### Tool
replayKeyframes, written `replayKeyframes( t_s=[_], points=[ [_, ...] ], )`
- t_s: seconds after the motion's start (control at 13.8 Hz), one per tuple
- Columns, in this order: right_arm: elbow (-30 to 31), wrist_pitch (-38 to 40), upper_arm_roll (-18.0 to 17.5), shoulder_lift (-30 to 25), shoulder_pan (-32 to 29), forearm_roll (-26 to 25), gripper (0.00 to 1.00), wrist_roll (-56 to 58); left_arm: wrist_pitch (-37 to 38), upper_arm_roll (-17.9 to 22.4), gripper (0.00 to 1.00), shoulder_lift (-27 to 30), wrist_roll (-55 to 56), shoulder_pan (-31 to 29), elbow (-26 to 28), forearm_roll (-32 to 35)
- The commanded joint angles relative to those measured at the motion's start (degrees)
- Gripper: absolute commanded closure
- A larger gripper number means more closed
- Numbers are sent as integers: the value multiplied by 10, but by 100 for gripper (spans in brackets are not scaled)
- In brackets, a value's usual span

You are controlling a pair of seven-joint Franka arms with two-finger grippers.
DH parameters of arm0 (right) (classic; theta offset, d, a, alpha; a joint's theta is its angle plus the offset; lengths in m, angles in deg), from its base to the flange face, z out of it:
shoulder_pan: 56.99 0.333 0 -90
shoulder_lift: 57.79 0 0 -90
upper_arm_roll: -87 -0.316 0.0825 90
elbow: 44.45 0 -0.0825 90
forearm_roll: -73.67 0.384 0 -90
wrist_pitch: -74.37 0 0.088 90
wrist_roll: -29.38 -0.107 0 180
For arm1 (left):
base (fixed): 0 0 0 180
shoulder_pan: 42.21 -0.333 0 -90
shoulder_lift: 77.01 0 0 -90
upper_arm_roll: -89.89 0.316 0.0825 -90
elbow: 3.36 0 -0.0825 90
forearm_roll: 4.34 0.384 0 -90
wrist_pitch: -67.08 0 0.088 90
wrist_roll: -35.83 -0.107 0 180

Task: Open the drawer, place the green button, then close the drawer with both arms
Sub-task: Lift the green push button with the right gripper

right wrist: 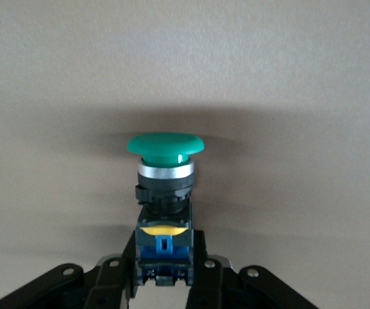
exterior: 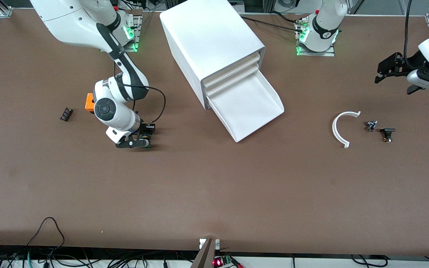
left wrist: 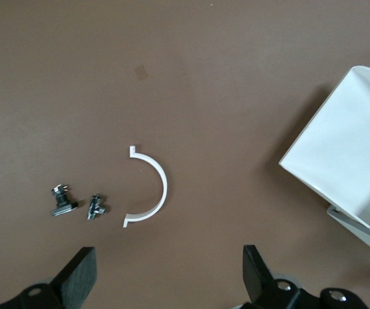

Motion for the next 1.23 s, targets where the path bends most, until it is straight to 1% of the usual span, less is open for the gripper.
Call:
replayKeyframes(
  t_s=[0.0, 0.14, 0.29, 0.43, 0.58, 0.72, 0.87, 1.08, 1.16],
  points=[
    [-24, 4, 1, -16, 2, -16, 77, -11, 16, 0, 0, -13, 10, 5, -20, 24],
    [-65, 24, 1, -24, 1, -43, 78, -9, 11, -4, 0, -13, 21, 9, -38, 56],
    [-110, 51, 1, -25, 1, -86, 78, -5, 1, -12, 0, -16, 71, 19, -40, 61],
    [-154, 72, 1, -29, 1, -128, 78, 17, -32, -16, 0, -18, 87, 20, -28, 58],
    [-211, 89, -8, -28, 2, -141, 78, 60, -61, -16, 0, -18, 92, 24, -10, 57],
    [-259, 117, -28, -28, 2, -141, 78, 142, -59, -16, 0, -18, 99, 24, -5, 53],
    [-290, 138, -60, -28, 3, -142, 78, 198, -54, -17, 0, -20, 99, 25, -12, 52],
    [-324, 139, -106, -14, 16, -144, 78, 286, -52, -17, 0, -24, 100, 24, -12, 47],
    [-339, 138, -112, -5, 27, -145, 78, 308, -51, -17, 0, -24, 100, 23, -12, 47]
  ],
)
